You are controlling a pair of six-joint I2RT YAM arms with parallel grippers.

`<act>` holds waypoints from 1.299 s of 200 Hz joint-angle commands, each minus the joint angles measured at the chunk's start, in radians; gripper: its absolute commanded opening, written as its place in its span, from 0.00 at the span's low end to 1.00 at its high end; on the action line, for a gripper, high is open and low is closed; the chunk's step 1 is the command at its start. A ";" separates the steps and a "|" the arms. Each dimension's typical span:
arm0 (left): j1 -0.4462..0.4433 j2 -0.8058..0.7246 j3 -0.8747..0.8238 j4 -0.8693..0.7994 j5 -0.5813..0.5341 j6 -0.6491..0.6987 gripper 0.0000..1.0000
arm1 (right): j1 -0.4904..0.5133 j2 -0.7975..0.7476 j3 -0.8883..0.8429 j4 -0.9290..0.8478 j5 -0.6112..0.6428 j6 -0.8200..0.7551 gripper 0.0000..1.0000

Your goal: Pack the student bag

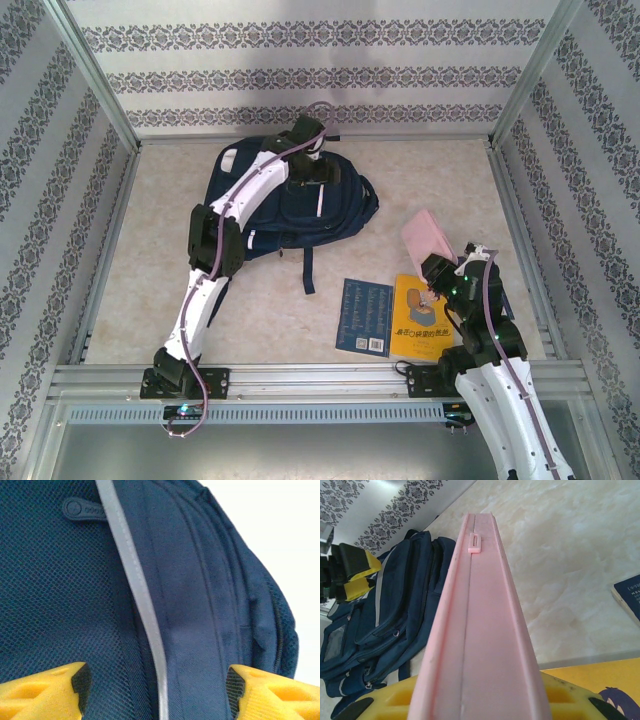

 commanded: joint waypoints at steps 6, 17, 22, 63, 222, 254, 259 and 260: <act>0.007 0.031 0.033 0.045 0.090 0.016 0.68 | 0.005 -0.015 0.021 0.034 0.014 -0.030 0.31; 0.008 0.041 0.034 0.054 0.107 0.012 0.66 | 0.005 -0.013 0.015 0.038 0.011 -0.030 0.31; 0.007 0.043 0.033 0.058 0.113 0.012 0.65 | 0.005 -0.012 0.013 0.040 0.009 -0.032 0.31; 0.008 0.046 0.027 0.077 0.160 0.013 0.52 | 0.002 0.014 -0.015 0.073 -0.018 -0.014 0.31; 0.009 0.096 0.016 0.083 0.192 0.028 0.00 | -0.001 0.060 -0.045 0.128 -0.074 0.019 0.30; 0.015 0.023 0.015 0.059 0.198 0.041 0.00 | -0.002 0.057 -0.024 0.114 -0.093 0.009 0.30; 0.020 0.000 0.012 0.055 0.200 0.046 0.00 | -0.001 0.057 -0.020 0.114 -0.099 0.007 0.30; 0.020 -0.005 0.012 0.053 0.199 0.047 0.00 | -0.001 0.057 -0.018 0.114 -0.100 0.007 0.30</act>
